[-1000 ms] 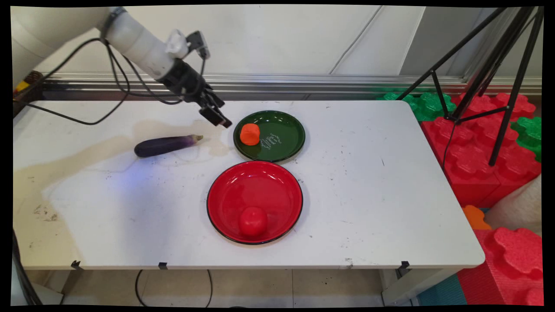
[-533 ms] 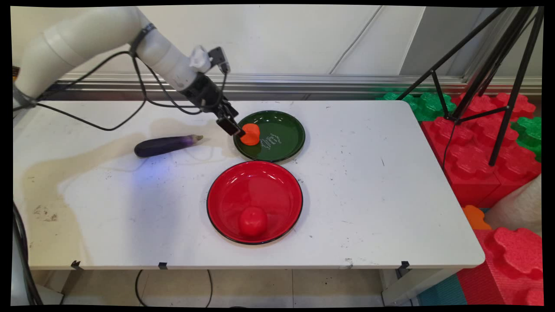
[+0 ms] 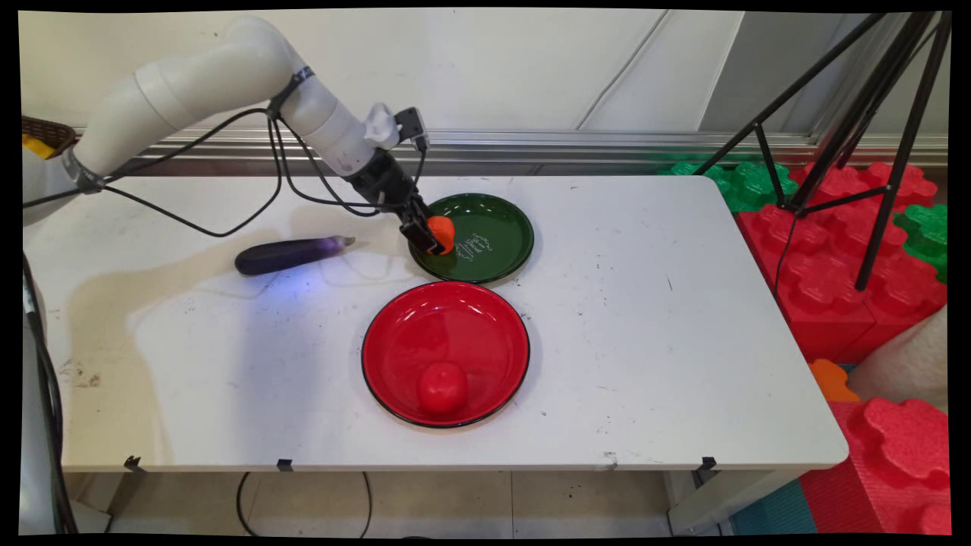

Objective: Pick up the mandarin from the green plate, then place the picked object on the table

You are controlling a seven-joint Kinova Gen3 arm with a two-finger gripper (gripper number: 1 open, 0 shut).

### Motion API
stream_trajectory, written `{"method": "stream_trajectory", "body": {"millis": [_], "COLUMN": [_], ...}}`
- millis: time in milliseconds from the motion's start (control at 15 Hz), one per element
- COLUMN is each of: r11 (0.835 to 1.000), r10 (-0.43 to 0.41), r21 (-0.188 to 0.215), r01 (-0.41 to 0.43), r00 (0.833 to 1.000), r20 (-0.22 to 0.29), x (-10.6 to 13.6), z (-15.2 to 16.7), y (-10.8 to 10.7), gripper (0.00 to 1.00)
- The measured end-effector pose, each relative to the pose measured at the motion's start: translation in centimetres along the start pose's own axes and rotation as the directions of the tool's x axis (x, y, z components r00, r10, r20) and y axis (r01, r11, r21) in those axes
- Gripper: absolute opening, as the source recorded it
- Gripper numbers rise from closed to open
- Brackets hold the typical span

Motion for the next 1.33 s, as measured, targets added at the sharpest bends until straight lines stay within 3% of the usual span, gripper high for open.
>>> {"method": "stream_trajectory", "body": {"millis": [733, 800, 1333], "r11": [1.000, 1.000, 0.999], "r10": [0.027, 0.029, 0.039], "r21": [0.001, 0.002, -0.009], "r01": [-0.027, -0.029, -0.039], "r00": [0.999, 0.999, 0.999], "r20": [0.021, 0.021, 0.026], "x": [0.7, 0.8, 1.0], "z": [2.6, 2.7, 3.0], "y": [-0.4, -0.4, -0.3], "gripper": [1.00, 0.00, 0.00]}}
